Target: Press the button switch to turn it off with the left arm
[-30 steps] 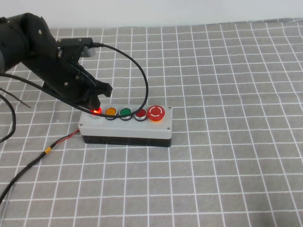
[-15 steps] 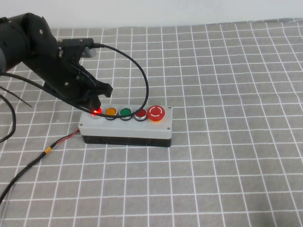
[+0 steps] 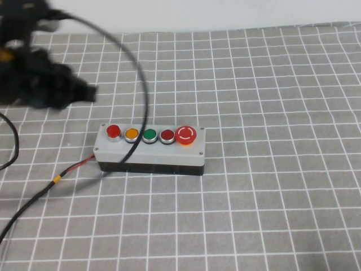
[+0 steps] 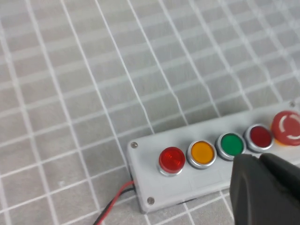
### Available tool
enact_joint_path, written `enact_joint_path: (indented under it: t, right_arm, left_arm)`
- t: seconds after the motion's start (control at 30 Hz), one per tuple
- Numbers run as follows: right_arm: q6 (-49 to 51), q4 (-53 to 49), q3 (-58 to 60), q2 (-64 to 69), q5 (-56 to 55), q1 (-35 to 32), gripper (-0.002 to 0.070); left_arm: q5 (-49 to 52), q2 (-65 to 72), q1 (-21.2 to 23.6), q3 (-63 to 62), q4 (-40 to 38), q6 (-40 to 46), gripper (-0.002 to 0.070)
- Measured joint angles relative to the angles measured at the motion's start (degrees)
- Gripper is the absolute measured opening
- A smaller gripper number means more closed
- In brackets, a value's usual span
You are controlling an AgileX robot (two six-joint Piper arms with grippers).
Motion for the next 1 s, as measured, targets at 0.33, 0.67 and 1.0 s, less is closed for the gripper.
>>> enact_joint_path:
  t: [0.33, 0.67, 1.0]
  right_arm:
    - [0.00, 0.00, 0.00, 0.00, 0.00, 0.00, -0.0018]
    - [0.00, 0.00, 0.00, 0.00, 0.00, 0.00, -0.0018]
    - [0.00, 0.00, 0.00, 0.00, 0.00, 0.00, -0.0018]
  left_arm:
    - [-12.76, -33.40, 0.00, 25.05, -0.22, -0.35, -0.0004]
    - [-19.58, -65.53, 0.00, 42.55, 0.49, -7.22, -0.0004]
    - [-15.45, -67.71, 0.00, 42.97, 9.10, -11.72, -0.0004]
